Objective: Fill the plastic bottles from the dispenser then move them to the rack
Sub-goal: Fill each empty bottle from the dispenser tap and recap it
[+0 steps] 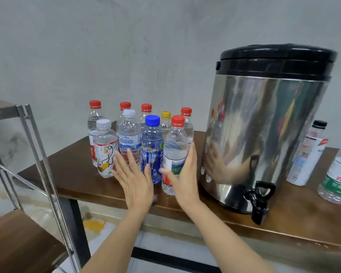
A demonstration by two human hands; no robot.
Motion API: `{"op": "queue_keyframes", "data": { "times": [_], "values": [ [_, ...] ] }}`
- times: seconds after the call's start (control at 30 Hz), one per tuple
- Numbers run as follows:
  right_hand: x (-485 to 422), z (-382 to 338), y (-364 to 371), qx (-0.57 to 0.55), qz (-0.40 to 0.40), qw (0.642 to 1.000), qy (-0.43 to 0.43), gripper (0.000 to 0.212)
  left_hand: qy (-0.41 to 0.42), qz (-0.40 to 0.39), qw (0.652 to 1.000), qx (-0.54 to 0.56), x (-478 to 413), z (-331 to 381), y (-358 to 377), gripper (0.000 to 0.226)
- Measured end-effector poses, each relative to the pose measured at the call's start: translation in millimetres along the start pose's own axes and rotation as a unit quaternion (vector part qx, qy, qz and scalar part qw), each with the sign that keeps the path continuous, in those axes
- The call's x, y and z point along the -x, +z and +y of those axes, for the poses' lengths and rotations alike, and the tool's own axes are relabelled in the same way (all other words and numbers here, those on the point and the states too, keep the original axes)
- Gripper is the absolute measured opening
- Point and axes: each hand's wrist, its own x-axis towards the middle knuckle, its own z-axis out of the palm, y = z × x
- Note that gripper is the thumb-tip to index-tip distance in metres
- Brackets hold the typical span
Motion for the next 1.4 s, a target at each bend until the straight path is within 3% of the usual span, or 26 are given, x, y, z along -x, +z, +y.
{"op": "queue_keyframes", "data": {
  "times": [0.2, 0.33, 0.47, 0.57, 1.4],
  "values": [
    [-8, 24, 18, 0.066, 0.001, 0.993, 0.099, 0.149, -0.03, 0.03, 0.997, 0.064, -2, -2, -1, 0.073],
    [-18, 30, 21, 0.044, 0.007, 0.99, 0.137, 0.155, -0.097, 0.042, 0.988, 0.108, -15, -16, -11, 0.104],
    [-24, 36, 24, 0.033, 0.014, 0.989, 0.146, 0.156, -0.179, -0.051, 0.976, 0.11, -41, -37, -25, 0.143],
    [-28, 38, 27, 0.046, 0.017, 0.988, 0.144, 0.156, -0.171, -0.12, 0.975, 0.078, -51, -42, -25, 0.153],
    [-53, 42, 47, 0.149, 0.03, 0.978, 0.141, 0.146, -0.145, -0.127, 0.981, 0.009, -69, -48, -9, 0.153]
  ]
}}
